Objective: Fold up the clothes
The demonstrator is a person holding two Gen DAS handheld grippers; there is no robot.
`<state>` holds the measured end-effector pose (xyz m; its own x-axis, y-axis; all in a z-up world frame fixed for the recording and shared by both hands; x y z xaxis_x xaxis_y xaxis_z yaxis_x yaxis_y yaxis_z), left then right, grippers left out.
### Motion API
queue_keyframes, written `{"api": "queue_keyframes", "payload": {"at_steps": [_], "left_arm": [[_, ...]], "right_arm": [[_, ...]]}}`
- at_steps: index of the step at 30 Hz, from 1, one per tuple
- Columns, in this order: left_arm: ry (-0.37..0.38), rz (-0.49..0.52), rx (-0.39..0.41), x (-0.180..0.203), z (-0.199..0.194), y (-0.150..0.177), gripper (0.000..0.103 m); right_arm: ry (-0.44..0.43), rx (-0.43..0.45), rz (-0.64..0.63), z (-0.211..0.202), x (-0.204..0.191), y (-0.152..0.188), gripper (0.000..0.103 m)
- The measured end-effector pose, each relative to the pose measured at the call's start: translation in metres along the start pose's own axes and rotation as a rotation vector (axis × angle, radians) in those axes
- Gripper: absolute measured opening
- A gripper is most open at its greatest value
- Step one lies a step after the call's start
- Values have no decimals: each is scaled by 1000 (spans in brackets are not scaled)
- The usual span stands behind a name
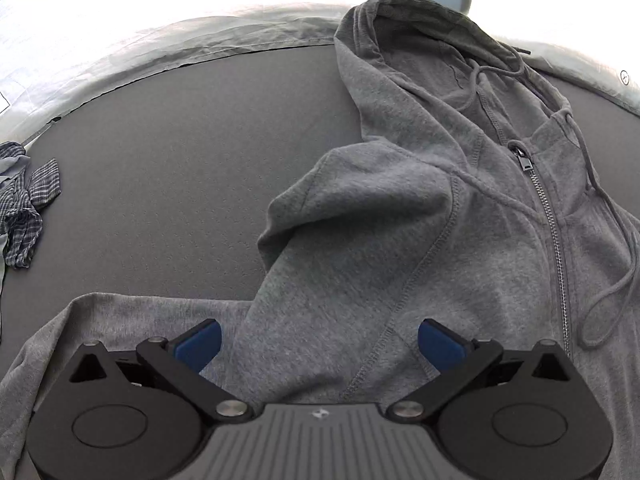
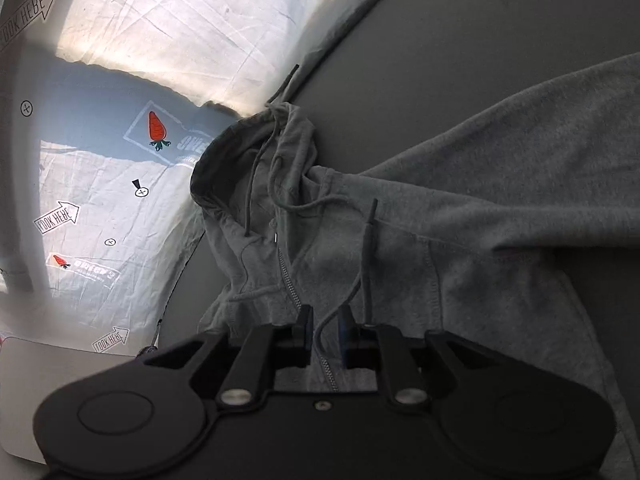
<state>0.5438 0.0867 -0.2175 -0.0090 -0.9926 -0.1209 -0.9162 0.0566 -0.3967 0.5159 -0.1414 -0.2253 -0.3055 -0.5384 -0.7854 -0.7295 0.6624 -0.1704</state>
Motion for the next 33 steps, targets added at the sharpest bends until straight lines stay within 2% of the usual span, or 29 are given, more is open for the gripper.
{"api": "queue_keyframes", "payload": {"at_steps": [1, 2, 4, 6, 7, 11, 14, 18, 19, 20, 22, 26, 29, 33], "left_arm": [[-5, -10, -4, -4, 3, -3, 103], [-18, -22, -17, -9, 9, -5, 103], [-25, -68, -47, -20, 21, -9, 103], [22, -140, -52, -29, 29, -12, 103], [22, -157, -45, -32, 30, -14, 103], [32, -105, -5, -32, 31, -20, 103], [51, -79, -3, -33, 32, -23, 103], [74, -57, 8, -35, 33, -25, 103], [75, -53, 11, -34, 34, -24, 103], [75, -53, 13, -34, 35, -25, 103], [74, -53, 16, -34, 34, -24, 103], [65, -70, -36, -36, 35, -28, 103], [70, -66, -97, -34, 31, -28, 103], [61, -40, -62, -34, -3, -13, 103]], "right_arm": [[-28, 16, 9, 1, -5, -7, 33], [-46, 33, 8, 2, -11, -14, 39], [-50, 53, -26, 14, -25, -27, 39], [-48, 72, -76, 33, -44, -44, 38], [-48, 81, -97, 42, -53, -50, 38], [-52, 131, -155, 90, -87, -106, 38], [41, 171, -256, 136, -107, -141, 38], [186, 169, -373, 187, -116, -160, 33], [211, 168, -389, 194, -116, -161, 17], [210, 171, -385, 192, -115, -159, 4], [201, 184, -381, 185, -113, -154, 3], [136, 255, -448, 116, -126, -127, 3], [91, 266, -588, 52, -134, -90, 3], [52, 193, -646, -12, -133, -17, 3]]}}
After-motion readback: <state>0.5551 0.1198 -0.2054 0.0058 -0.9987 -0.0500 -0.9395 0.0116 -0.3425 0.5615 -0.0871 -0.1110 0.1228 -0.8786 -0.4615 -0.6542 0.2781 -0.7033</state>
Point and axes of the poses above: each gripper's, at about its wrist camera, not at the fingertips, and z roughly the way its jaws point, x to its right, y to its underside, the point moved 5 cm from there along z, roughly the way its jaws point, and after that the axes turned 4 degrees about z, right-handed, at the moved point
